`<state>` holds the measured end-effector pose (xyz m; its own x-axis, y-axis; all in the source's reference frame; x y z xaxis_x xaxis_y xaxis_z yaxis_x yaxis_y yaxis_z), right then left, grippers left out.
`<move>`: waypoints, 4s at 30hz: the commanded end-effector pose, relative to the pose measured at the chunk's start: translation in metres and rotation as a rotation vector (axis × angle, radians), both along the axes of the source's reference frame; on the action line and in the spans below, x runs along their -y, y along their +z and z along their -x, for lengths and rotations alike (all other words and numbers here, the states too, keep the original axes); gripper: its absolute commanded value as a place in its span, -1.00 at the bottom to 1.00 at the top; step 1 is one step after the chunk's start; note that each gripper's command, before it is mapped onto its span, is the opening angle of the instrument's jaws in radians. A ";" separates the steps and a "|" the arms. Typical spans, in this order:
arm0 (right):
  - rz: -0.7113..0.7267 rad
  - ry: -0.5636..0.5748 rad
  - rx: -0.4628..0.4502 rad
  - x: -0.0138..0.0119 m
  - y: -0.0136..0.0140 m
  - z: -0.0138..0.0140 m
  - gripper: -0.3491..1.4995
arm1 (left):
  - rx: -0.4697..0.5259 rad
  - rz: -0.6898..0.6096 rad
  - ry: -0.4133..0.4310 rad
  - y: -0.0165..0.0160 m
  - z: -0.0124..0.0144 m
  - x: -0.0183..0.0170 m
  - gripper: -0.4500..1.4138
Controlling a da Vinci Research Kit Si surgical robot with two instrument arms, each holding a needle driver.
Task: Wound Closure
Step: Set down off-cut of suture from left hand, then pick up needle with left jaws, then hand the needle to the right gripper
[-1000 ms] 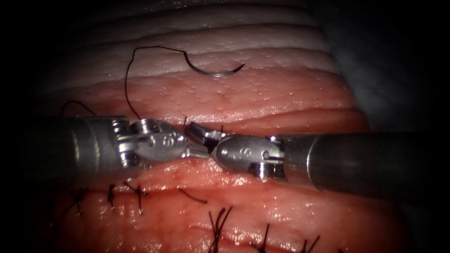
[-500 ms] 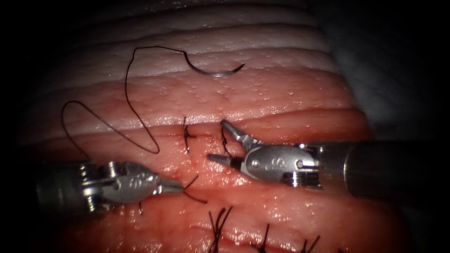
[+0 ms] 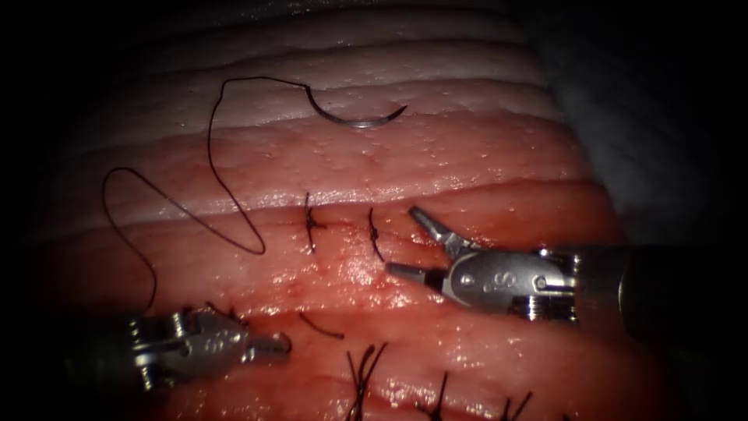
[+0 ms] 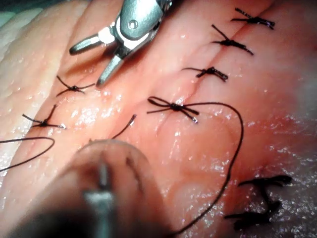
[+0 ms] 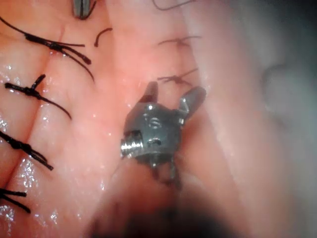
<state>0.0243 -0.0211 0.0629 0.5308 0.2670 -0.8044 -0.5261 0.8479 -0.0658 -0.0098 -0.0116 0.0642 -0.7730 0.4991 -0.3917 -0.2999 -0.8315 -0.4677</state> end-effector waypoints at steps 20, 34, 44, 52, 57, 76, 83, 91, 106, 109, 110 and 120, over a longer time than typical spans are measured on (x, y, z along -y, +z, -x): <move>-0.005 0.000 0.016 0.0001 -0.0003 0.0031 0.33 | 0.122 0.101 -0.057 -0.0074 0.0055 -0.0081 0.28; -0.071 0.031 0.033 -0.0009 -0.0033 0.0119 0.58 | 0.033 0.092 -0.115 0.0004 0.0107 -0.0211 0.15; -0.090 0.026 0.027 -0.0008 -0.0033 0.0130 0.60 | -0.085 0.023 -0.028 0.0092 0.0104 -0.0251 0.15; -0.087 0.030 0.029 -0.0007 -0.0031 0.0126 0.58 | -0.140 -0.042 -0.010 0.0147 0.0109 -0.0256 0.12; -0.087 0.030 0.034 -0.0004 -0.0028 0.0123 0.60 | -0.155 -0.086 0.012 0.0174 0.0116 -0.0261 0.08; -0.088 0.028 0.038 -0.0003 -0.0026 0.0122 0.60 | -0.140 -0.184 0.088 0.0207 0.0111 -0.0255 -1.00; -0.134 0.052 0.004 -0.0013 -0.0027 0.0124 0.58 | -0.084 -0.078 0.101 0.0170 0.0096 -0.0255 -1.00; -0.285 0.089 -0.143 -0.0036 -0.0024 0.0126 0.54 | 0.076 0.094 0.134 0.0100 0.0095 -0.0235 -1.00; -0.757 0.152 -0.611 -0.0079 -0.0011 0.0139 0.11 | 0.553 0.525 0.246 -0.0026 0.0129 -0.0153 -1.00; -0.844 0.162 -0.698 -0.0080 -0.0009 0.0134 0.09 | 0.599 0.615 0.259 -0.0042 0.0125 -0.0140 -1.00; -0.872 0.159 -0.721 -0.0080 -0.0009 0.0132 0.09 | 0.609 0.637 0.265 -0.0045 0.0124 -0.0136 -1.00; -1.124 0.094 -1.022 -0.0081 -0.0012 0.0102 0.24 | 0.732 0.753 0.336 -0.0048 0.0115 -0.0098 -1.00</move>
